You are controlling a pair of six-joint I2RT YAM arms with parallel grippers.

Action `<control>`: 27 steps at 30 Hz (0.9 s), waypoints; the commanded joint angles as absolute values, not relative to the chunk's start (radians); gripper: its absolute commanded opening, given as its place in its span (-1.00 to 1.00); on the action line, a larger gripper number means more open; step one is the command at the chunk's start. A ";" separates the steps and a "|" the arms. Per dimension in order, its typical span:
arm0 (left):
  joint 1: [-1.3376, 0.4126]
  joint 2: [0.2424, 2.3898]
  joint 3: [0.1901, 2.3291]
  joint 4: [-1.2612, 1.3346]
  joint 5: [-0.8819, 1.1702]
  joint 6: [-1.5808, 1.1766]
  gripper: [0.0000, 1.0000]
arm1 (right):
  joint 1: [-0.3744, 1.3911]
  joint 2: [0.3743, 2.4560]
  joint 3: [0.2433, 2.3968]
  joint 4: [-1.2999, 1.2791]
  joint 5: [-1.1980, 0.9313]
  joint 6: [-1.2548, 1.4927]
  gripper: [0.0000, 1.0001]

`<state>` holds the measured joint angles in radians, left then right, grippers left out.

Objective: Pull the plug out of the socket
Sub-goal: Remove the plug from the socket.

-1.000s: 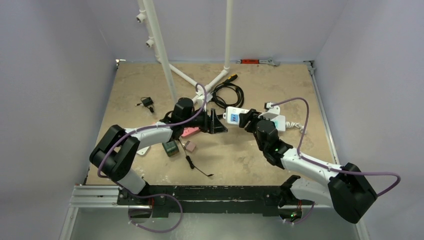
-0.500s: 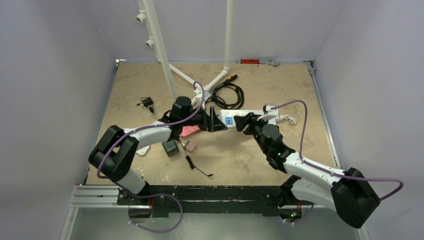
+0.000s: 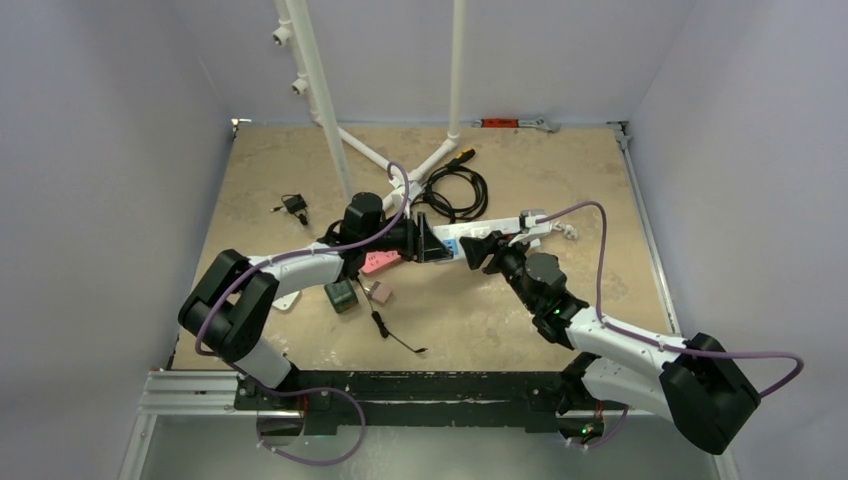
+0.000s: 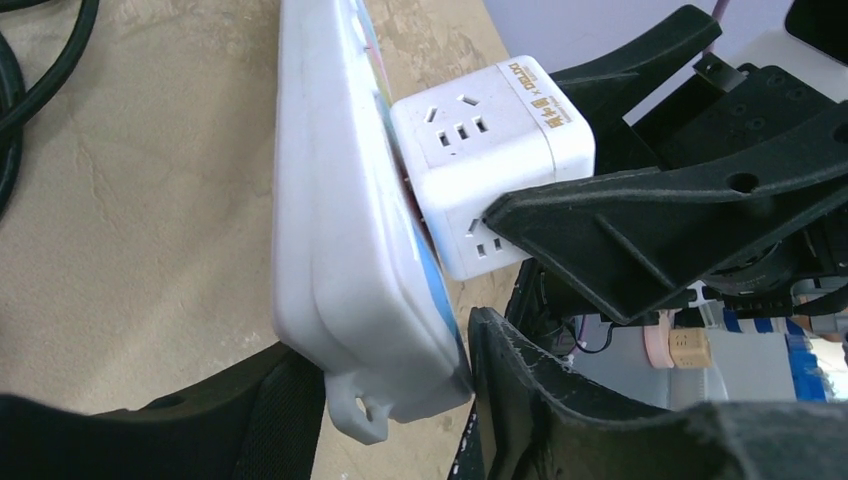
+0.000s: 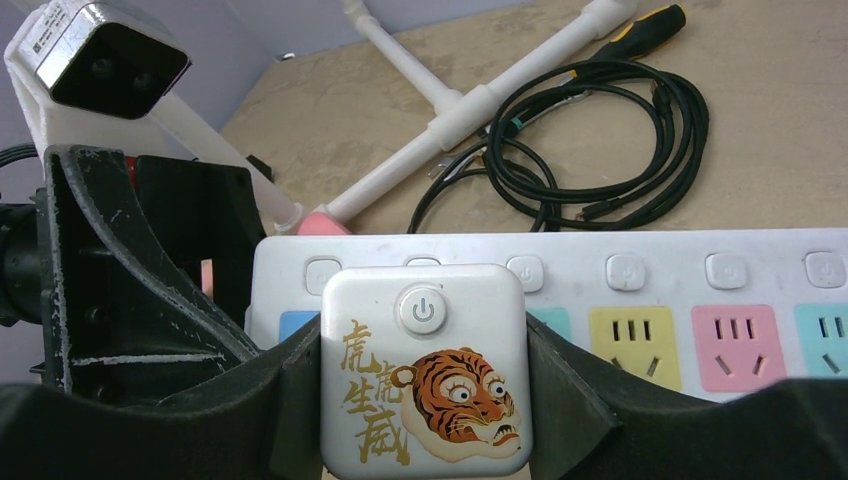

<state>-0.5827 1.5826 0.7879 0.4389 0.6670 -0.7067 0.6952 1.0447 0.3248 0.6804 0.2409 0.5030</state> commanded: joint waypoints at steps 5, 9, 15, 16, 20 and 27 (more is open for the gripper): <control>-0.577 1.580 0.792 0.496 0.692 -0.721 -0.44 | 0.708 1.042 0.336 0.843 0.236 0.487 -1.00; -0.578 1.586 0.788 0.496 0.684 -0.728 -0.80 | 0.712 1.060 0.334 0.841 0.279 0.496 -1.00; -0.578 1.590 0.781 0.507 0.683 -0.745 -1.00 | 0.731 1.081 0.329 0.839 0.361 0.518 -1.00; -0.578 1.588 0.780 0.508 0.681 -0.746 -1.00 | 0.744 1.082 0.332 0.834 0.382 0.518 -1.00; -0.578 1.582 0.778 0.498 0.666 -0.743 -1.00 | 0.828 1.088 0.347 0.810 0.514 0.505 -1.00; -0.578 1.587 0.780 0.483 0.655 -0.735 -1.00 | 0.899 1.130 0.395 0.765 0.615 0.485 -1.00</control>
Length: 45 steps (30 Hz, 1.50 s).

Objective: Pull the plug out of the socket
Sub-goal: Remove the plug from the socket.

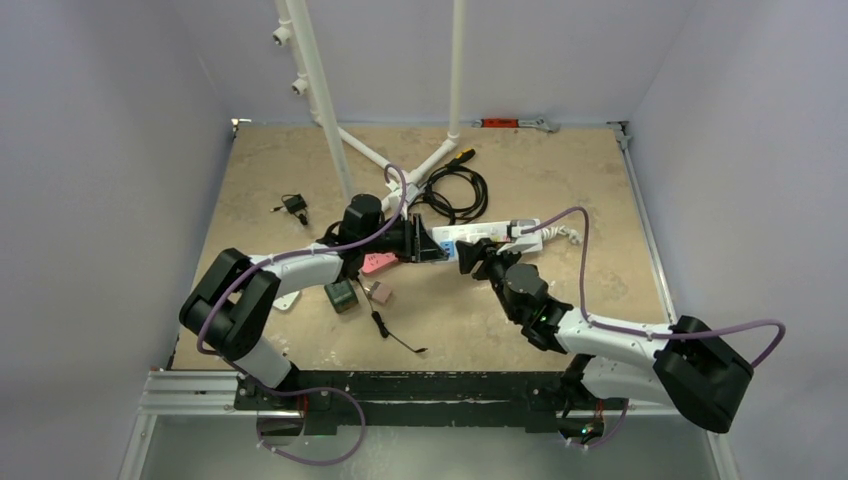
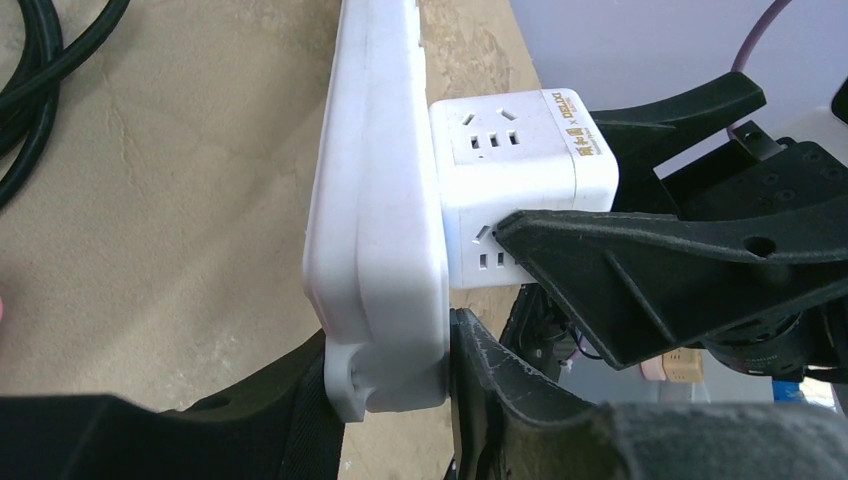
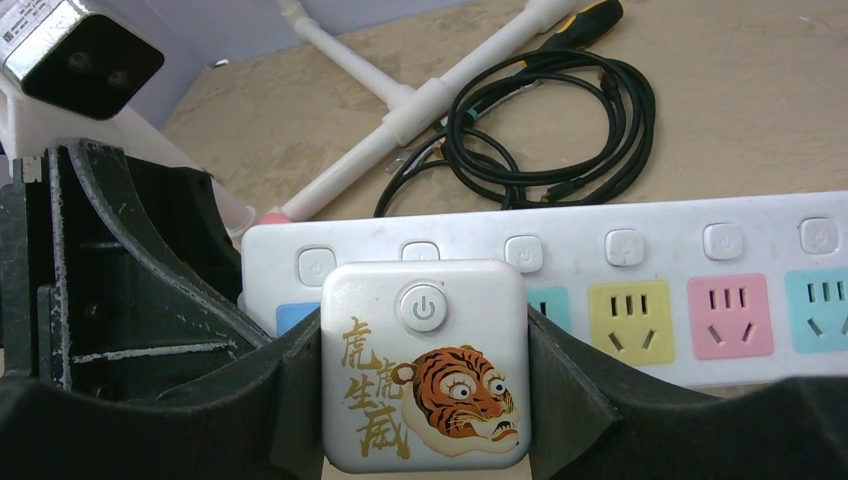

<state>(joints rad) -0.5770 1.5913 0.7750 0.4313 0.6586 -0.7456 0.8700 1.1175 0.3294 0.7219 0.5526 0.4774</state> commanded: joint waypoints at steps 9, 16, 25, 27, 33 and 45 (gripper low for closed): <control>-0.578 1.585 0.786 0.450 0.636 -0.707 -1.00 | 0.890 1.104 0.379 0.746 0.615 0.546 -1.00; -0.578 1.580 0.790 0.431 0.624 -0.691 -1.00 | 0.696 1.100 0.339 0.742 0.398 0.672 -1.00; -0.578 1.585 0.795 0.415 0.617 -0.680 -1.00 | 0.665 1.108 0.344 0.731 0.381 0.674 -1.00; -0.578 1.585 0.796 0.410 0.612 -0.678 -1.00 | 0.666 1.089 0.346 0.720 0.411 0.648 -1.00; -0.578 1.592 0.797 0.395 0.594 -0.677 -1.00 | 0.692 1.093 0.374 0.672 0.476 0.646 -1.00; -0.578 1.603 0.800 0.383 0.580 -0.678 -1.00 | 0.902 1.180 0.492 0.549 0.780 0.595 -1.00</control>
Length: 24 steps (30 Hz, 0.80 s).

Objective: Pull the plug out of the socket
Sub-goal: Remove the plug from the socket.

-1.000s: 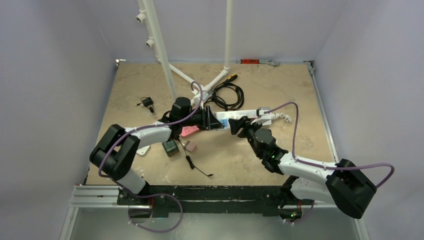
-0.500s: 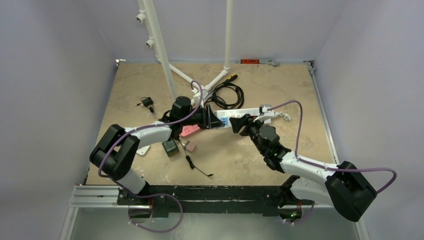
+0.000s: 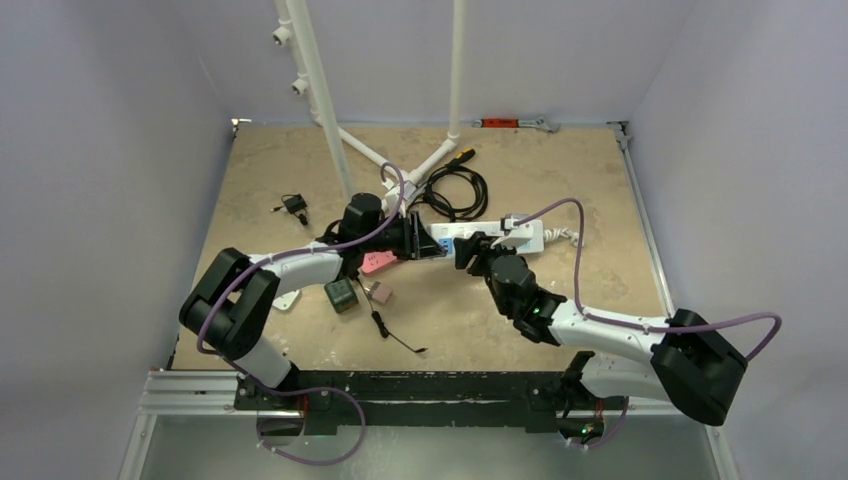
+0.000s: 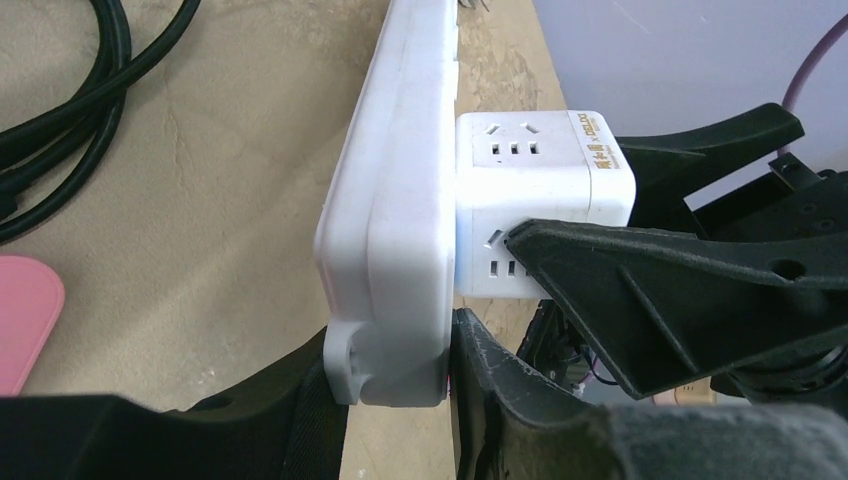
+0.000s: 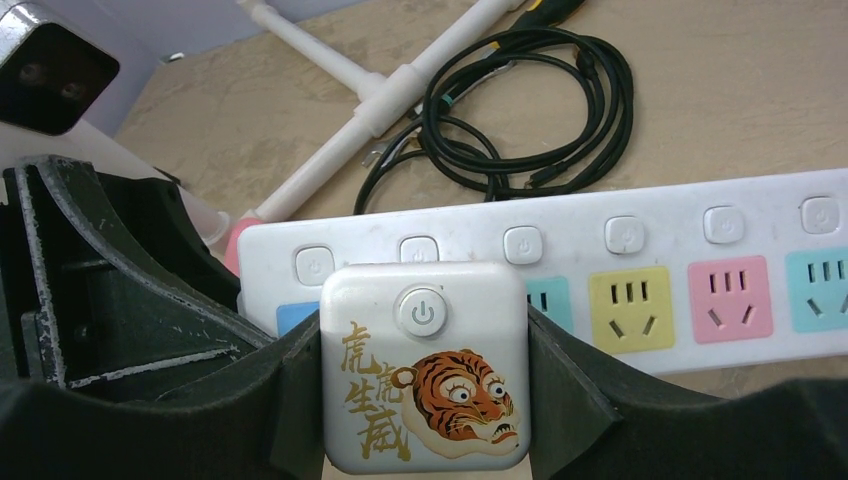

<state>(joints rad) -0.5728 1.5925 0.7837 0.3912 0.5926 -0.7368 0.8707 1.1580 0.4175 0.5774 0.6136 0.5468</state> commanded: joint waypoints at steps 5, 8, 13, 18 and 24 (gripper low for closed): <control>-0.578 1.604 0.802 0.382 0.581 -0.676 -1.00 | 0.914 1.187 0.500 0.526 0.814 0.611 -1.00; -0.577 1.604 0.802 0.380 0.580 -0.676 -1.00 | 0.913 1.192 0.498 0.532 0.778 0.629 -1.00; -0.578 1.602 0.803 0.374 0.576 -0.670 -1.00 | 0.877 1.184 0.473 0.577 0.687 0.633 -1.00; -0.577 1.598 0.802 0.366 0.570 -0.662 -1.00 | 0.697 1.160 0.414 0.629 0.454 0.706 -1.00; -0.577 1.606 0.805 0.362 0.572 -0.662 -1.00 | 0.647 1.162 0.396 0.645 0.382 0.729 -1.00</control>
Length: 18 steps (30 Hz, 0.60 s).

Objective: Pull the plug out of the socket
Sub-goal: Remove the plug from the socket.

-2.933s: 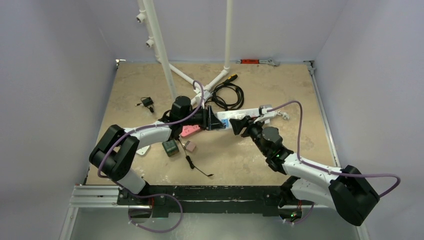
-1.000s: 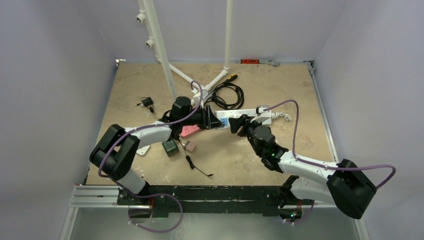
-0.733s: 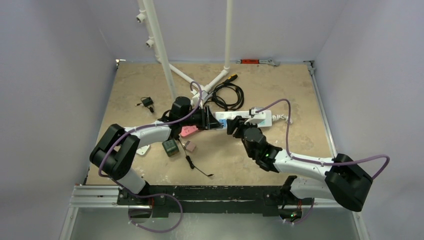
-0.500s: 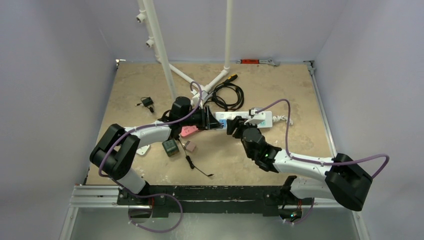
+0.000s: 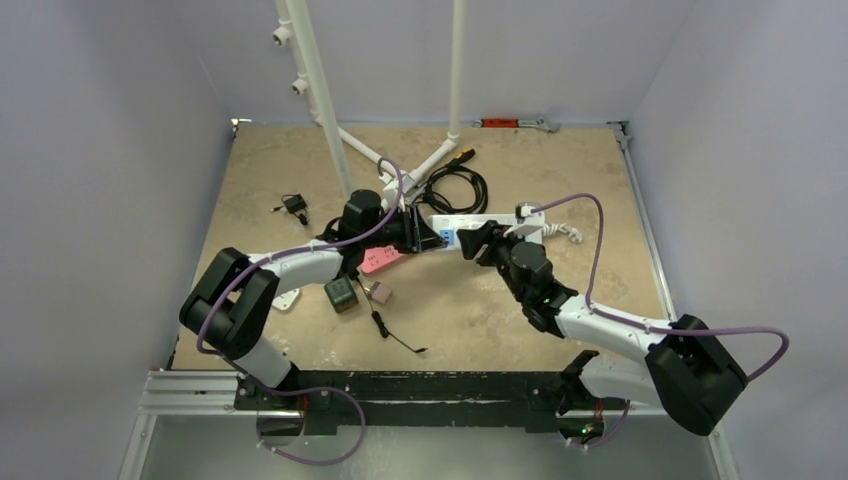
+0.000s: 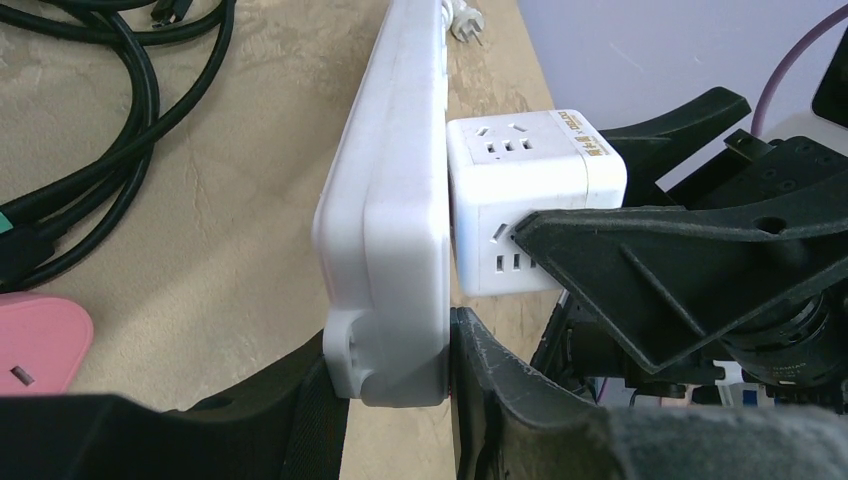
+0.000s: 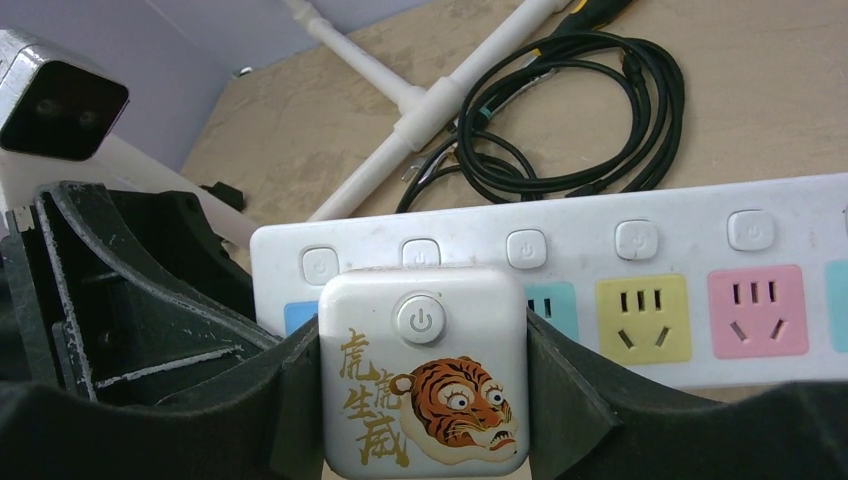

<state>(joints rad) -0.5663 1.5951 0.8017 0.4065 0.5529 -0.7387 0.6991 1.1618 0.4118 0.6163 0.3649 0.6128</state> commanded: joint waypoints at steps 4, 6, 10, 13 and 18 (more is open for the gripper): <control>-0.578 1.608 0.805 0.367 0.575 -0.662 -1.00 | 0.648 1.151 0.409 0.613 0.440 0.700 -1.00; -0.578 1.608 0.804 0.374 0.579 -0.661 -1.00 | 0.651 1.136 0.406 0.604 0.460 0.698 -1.00; -0.577 1.610 0.802 0.379 0.579 -0.662 -1.00 | 0.677 1.120 0.421 0.561 0.536 0.689 -1.00; -0.578 1.614 0.804 0.379 0.582 -0.657 -1.00 | 0.739 1.132 0.452 0.522 0.636 0.671 -1.00; -0.578 1.611 0.805 0.377 0.576 -0.650 -1.00 | 0.896 1.179 0.530 0.440 0.856 0.638 -1.00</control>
